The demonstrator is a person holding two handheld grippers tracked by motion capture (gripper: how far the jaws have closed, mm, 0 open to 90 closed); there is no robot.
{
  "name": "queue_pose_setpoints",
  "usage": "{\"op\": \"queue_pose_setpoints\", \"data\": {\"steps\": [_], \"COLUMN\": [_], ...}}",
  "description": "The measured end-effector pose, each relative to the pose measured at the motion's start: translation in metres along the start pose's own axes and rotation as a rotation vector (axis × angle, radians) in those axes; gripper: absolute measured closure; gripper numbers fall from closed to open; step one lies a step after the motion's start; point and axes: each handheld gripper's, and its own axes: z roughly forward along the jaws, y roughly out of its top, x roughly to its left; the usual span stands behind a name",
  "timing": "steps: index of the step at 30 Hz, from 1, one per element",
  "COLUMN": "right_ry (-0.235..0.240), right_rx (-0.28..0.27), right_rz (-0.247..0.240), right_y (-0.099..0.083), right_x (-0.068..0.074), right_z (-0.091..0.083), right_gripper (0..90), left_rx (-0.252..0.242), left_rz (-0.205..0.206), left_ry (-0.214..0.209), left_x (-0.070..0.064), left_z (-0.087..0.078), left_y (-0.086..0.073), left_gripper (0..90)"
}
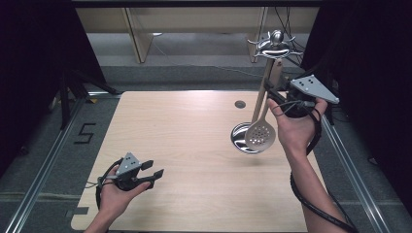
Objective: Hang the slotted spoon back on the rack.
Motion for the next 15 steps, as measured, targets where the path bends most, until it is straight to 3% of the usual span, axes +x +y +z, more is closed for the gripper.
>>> {"op": "queue_pose_setpoints", "data": {"steps": [7,15], "right_ry": [0.003,0.034], "right_rx": [-0.003,0.043], "right_rz": [-0.026,-0.041], "right_y": [-0.002,-0.011], "right_x": [-0.003,-0.01], "right_z": [-0.005,-0.016], "right_gripper": [41.5,36.0], "left_rx": [-0.001,-0.002], "left_rz": [0.001,-0.006], "left_ry": [-0.003,0.002], "left_x": [0.0,0.0], "left_z": [0.0,0.0], "left_y": [0.0,0.0], "left_gripper": [45.0,44.8]}}
